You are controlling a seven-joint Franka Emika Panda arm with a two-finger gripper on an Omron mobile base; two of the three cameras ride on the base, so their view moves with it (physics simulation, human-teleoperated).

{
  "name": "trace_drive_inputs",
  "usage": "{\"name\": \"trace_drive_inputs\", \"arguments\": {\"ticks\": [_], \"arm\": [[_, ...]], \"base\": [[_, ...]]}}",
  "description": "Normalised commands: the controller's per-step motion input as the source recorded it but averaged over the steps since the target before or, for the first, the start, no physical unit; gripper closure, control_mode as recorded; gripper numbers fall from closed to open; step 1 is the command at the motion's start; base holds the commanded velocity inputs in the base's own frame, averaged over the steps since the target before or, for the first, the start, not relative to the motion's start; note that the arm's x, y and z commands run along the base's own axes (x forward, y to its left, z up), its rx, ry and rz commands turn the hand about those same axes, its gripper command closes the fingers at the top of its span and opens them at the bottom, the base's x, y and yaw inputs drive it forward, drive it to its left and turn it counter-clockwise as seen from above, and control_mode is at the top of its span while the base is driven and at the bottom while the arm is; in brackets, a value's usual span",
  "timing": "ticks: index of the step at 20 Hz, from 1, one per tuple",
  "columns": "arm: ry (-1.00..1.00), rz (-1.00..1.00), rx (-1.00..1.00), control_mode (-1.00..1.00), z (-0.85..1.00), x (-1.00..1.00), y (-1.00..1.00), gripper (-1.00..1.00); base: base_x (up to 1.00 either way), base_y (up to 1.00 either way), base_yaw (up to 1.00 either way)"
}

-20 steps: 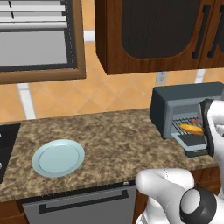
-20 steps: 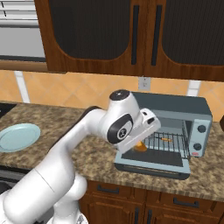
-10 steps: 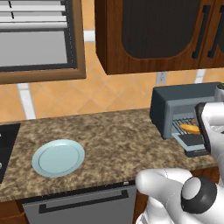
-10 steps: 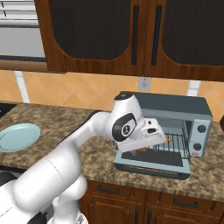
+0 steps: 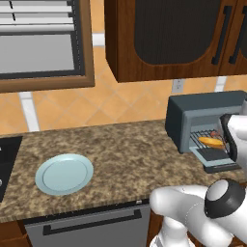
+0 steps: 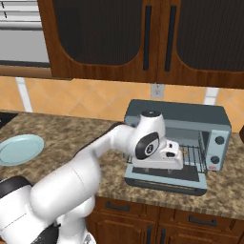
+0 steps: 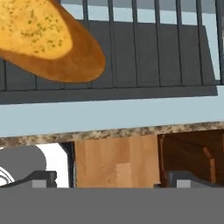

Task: Pick up the kebab skewer and baguette bread, and place them inside the toaster oven. Close the toaster oven door and start by setting the timer.

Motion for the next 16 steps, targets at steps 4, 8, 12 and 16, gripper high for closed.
{"name": "trace_drive_inputs", "arguments": {"ticks": [4,8,12,16], "arm": [[-0.11,-0.14,0.0,-1.0,-0.67,0.2,0.0,-1.0],[-0.11,-0.13,0.0,-1.0,-0.5,0.42,0.0,-1.0],[-0.14,-0.12,0.0,-1.0,-0.45,0.25,0.0,-1.0],[-0.1,-0.12,0.0,-1.0,-0.34,0.53,0.0,-1.0]], "base": [[0.0,0.0,0.0],[0.0,0.0,0.0],[0.0,0.0,0.0],[0.0,0.0,0.0]]}}
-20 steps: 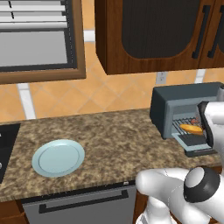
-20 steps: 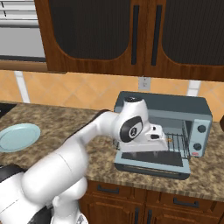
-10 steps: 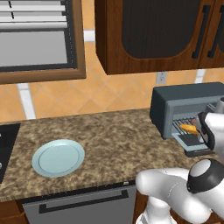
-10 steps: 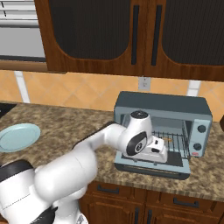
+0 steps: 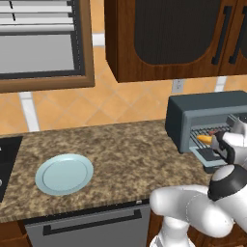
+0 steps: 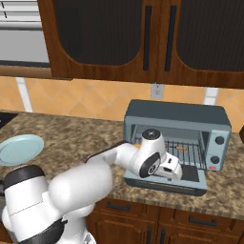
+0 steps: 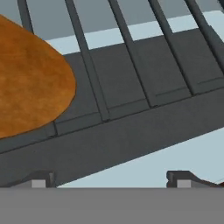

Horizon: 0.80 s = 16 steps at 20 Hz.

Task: Pick up the kebab skewer and baguette bread, and place them inside the toaster oven. Close the toaster oven door and start by setting the timer.

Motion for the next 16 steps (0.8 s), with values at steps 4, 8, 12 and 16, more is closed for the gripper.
{"name": "trace_drive_inputs", "arguments": {"ticks": [4,8,12,16], "arm": [[-0.09,-0.11,0.0,-1.0,-0.11,0.44,-0.06,-1.0],[-0.08,-0.15,0.0,-1.0,-0.02,0.42,-0.02,-1.0],[-0.11,-0.19,0.0,-1.0,-0.01,0.51,0.0,-1.0],[-0.1,-0.21,0.0,-1.0,0.0,0.38,0.0,-1.0]], "base": [[0.0,0.0,0.0],[0.0,0.0,0.0],[0.0,0.0,0.0],[0.0,0.0,0.0]]}}
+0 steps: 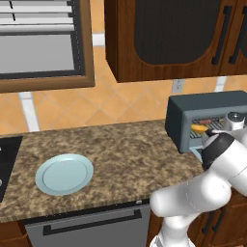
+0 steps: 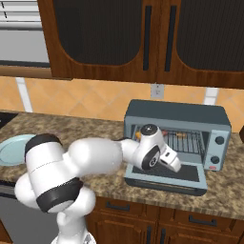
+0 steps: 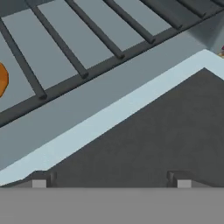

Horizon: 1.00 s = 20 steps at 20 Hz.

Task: Pick up the kebab skewer and baguette bread, and place them inside the toaster oven. Close the toaster oven door and start by setting the timer.

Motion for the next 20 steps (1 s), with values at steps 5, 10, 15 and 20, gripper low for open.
{"name": "trace_drive_inputs", "arguments": {"ticks": [5,10,15,20], "arm": [[-0.1,-0.18,0.0,-1.0,0.0,0.23,0.0,-1.0],[-0.07,-0.13,0.0,-1.0,0.0,0.21,0.0,-1.0],[-0.03,0.01,0.0,-1.0,0.08,-0.71,-0.1,-1.0],[0.01,0.17,0.0,-1.0,0.58,-0.97,-0.01,-1.0]], "base": [[0.0,0.0,0.0],[0.0,0.0,0.0],[0.0,0.0,0.0],[0.0,0.0,0.0]]}}
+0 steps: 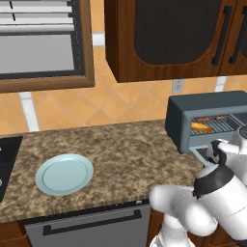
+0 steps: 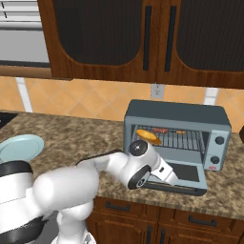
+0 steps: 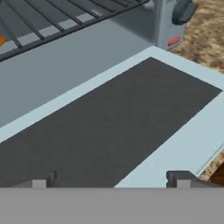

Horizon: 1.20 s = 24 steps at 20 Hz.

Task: Pick up the kebab skewer and baguette bread, and place them inside the toaster oven. Close the toaster oven door and start by setting the timer.

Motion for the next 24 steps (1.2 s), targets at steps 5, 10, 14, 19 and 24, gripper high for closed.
{"name": "trace_drive_inputs", "arguments": {"ticks": [5,10,14,19,24], "arm": [[0.11,0.23,0.0,-1.0,0.44,-0.7,0.29,-1.0],[0.19,0.18,0.0,-1.0,0.04,-0.1,0.74,-1.0],[0.09,0.02,0.0,-1.0,0.0,-0.01,0.97,-1.0],[0.14,0.0,0.0,-1.0,-0.19,-0.04,0.36,-1.0],[0.05,-0.01,0.0,-1.0,-0.46,0.0,0.07,-1.0]], "base": [[0.0,0.0,0.0],[0.0,0.0,0.0],[0.0,0.0,0.0],[0.0,0.0,0.0],[0.0,0.0,0.0]]}}
